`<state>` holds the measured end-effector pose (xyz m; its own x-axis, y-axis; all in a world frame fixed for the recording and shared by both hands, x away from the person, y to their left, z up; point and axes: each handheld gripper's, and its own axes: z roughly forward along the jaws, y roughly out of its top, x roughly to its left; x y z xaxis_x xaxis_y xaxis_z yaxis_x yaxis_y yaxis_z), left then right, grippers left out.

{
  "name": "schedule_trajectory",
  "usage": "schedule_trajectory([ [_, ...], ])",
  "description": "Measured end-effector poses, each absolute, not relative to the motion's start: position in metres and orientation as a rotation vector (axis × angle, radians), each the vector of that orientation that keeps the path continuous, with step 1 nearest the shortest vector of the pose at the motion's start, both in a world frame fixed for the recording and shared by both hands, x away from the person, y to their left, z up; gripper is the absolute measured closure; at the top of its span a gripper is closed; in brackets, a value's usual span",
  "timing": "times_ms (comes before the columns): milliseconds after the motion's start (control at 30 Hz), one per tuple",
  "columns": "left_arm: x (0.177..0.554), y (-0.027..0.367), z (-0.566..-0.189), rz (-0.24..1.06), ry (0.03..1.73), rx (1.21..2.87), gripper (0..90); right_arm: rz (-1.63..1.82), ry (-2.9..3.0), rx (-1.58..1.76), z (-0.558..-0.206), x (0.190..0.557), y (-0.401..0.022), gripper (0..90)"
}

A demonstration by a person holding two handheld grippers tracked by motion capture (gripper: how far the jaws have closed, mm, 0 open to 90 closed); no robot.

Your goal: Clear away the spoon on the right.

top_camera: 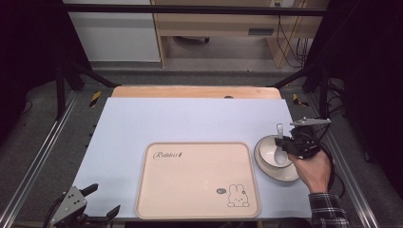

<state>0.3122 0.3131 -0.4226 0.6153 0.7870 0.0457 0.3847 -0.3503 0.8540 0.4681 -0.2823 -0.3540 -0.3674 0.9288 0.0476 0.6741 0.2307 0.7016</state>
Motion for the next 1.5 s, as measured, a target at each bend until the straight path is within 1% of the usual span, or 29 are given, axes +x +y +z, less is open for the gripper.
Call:
schedule_trajectory([
  [367, 0.312, 0.312, -0.423, 0.584, 0.922, 1.972, 1.1, 0.935, 2.188, 1.435, -0.332, 0.451, -0.274, 74.3],
  [633, 0.312, 0.312, -0.423, 0.585, 0.920, 1.974, 1.2, 0.938, 2.264, 1.390, -0.329, 0.440, -0.256, 74.3],
  [1133, 0.312, 0.314, -0.422, 0.581, 0.926, 1.959, 1.1, 0.914, 2.390, 1.322, -0.343, 0.435, -0.217, 74.3],
  [1500, 0.311, 0.315, -0.422, 0.583, 0.928, 1.949, 1.0, 0.869, 2.451, 1.307, -0.363, 0.440, -0.198, 74.3],
])
